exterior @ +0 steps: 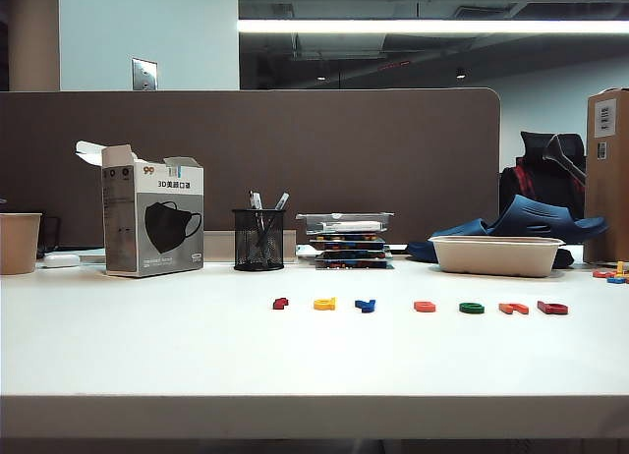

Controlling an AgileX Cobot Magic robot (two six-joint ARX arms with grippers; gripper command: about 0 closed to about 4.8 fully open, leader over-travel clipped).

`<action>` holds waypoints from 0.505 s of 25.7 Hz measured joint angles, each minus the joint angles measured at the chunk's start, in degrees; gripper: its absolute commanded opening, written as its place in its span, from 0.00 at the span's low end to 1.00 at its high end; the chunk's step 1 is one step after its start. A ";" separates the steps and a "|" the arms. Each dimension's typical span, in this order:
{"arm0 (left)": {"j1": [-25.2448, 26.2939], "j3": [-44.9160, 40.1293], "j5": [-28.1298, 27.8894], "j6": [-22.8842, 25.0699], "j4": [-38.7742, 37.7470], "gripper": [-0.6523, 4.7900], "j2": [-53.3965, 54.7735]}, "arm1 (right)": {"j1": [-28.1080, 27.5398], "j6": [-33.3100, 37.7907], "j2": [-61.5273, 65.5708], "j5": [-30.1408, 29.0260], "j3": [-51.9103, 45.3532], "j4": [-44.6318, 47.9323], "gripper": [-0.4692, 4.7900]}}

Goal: Select the appropriate letters from the row of letter magnets placed on the table to arrange into the word "yes".

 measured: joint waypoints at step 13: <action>0.00 32.11 10.80 -1.40 -20.57 0.11 19.21 | 0.00 0.00 0.00 0.00 0.00 0.00 0.07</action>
